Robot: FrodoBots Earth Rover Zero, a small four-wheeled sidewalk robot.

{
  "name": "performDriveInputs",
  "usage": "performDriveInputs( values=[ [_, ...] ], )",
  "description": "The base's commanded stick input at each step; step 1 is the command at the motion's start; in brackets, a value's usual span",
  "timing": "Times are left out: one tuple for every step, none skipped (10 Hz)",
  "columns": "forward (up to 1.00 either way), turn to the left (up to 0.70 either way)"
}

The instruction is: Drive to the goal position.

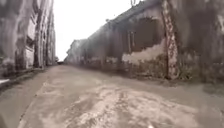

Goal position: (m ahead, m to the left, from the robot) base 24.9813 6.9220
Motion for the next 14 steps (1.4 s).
performDriveInputs(
  values=[
    [0.50, 0.00],
    [0.50, 0.00],
    [0.50, 0.00],
    [0.50, 0.00],
    [0.50, 0.36],
    [0.50, 0.50],
    [0.50, 0.50],
    [0.50, 0.50],
    [0.50, 0.50],
    [0.50, 0.00],
    [0.50, 0.00],
    [0.50, 0.00],
    [0.50, 0.00],
    [0.50, 0.00]
  ],
)
